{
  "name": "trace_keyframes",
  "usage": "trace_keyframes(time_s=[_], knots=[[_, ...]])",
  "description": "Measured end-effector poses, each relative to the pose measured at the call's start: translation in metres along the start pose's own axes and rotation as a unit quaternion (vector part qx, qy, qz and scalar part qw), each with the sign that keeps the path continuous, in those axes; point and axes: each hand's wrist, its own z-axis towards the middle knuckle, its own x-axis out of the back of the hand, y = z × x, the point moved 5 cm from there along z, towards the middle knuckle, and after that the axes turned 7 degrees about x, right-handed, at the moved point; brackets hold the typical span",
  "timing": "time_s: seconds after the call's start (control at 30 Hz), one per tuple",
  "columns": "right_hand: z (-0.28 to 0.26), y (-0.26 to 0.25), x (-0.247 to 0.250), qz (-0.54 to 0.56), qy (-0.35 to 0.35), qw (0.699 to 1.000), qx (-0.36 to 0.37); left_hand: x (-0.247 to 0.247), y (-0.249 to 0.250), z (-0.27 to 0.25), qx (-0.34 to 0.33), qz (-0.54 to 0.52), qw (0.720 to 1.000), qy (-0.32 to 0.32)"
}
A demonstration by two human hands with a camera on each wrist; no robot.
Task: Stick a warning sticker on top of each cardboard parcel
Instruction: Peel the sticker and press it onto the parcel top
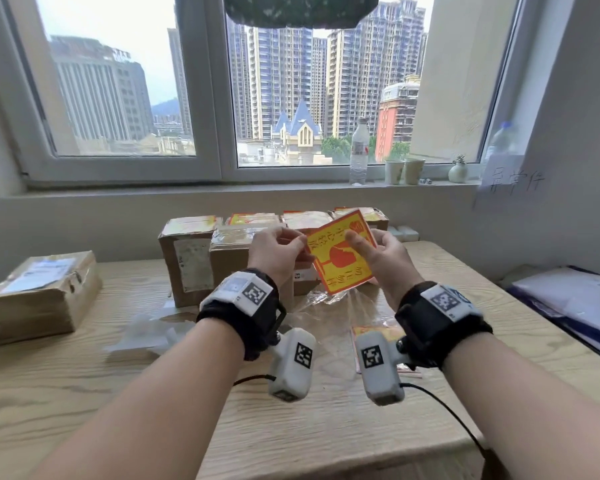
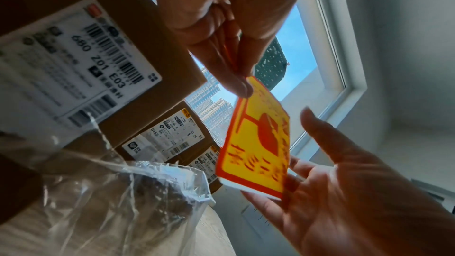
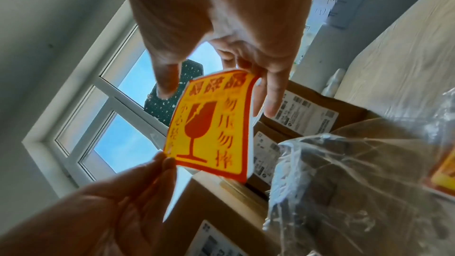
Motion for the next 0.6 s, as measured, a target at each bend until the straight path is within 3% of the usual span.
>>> trace_keyframes(time_s=[0.27,0.6], knots=[[0.002,0.005,0.007,0.008,0.015,1.000,-0.006,0.017,-0.013,-0.011,0.091,-0.084,0.987,-0.099],[0.000,0.005,0.005,0.016,0.012,1.000,0.002,0.018,-0.015,-0.015,0.111,-0.091,0.981,-0.127]])
